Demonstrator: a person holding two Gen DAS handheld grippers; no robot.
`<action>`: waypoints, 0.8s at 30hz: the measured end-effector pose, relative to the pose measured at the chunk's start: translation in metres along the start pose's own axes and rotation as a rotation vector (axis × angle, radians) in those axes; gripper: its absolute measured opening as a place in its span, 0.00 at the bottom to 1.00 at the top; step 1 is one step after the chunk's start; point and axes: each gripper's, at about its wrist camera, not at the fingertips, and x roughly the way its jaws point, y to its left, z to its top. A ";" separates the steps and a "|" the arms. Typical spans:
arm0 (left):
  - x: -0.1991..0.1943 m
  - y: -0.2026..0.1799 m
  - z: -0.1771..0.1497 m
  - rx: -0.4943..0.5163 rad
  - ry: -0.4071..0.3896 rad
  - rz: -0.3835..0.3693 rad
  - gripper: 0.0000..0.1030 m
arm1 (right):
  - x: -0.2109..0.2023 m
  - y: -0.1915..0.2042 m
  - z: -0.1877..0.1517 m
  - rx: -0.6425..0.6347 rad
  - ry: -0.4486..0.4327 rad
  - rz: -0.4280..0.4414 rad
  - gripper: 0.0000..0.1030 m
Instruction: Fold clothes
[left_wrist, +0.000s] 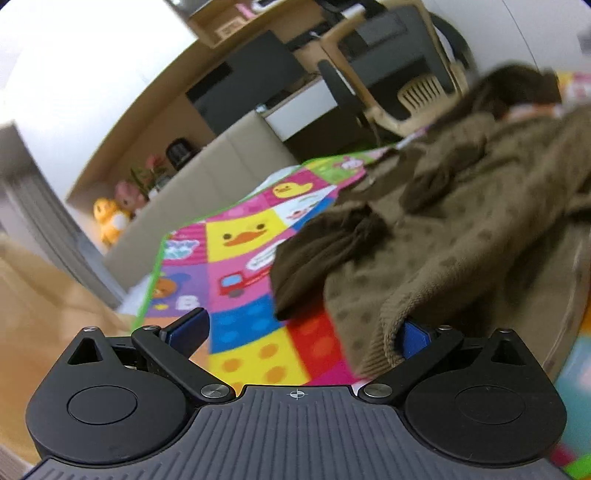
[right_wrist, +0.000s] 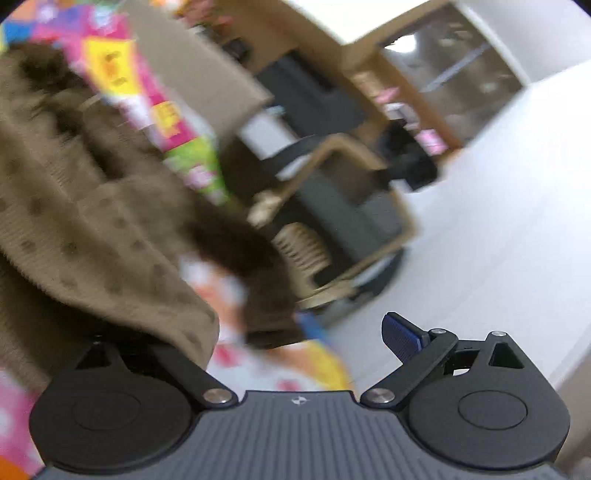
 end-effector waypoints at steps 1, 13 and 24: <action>-0.003 0.002 -0.002 0.022 -0.004 0.011 1.00 | -0.008 -0.014 0.002 0.026 -0.017 -0.016 0.93; -0.059 0.031 -0.036 0.029 0.037 -0.082 1.00 | -0.103 -0.031 -0.044 0.061 0.073 0.220 0.93; -0.068 0.044 -0.056 -0.087 0.055 -0.566 1.00 | -0.127 -0.067 -0.040 0.268 -0.062 0.550 1.00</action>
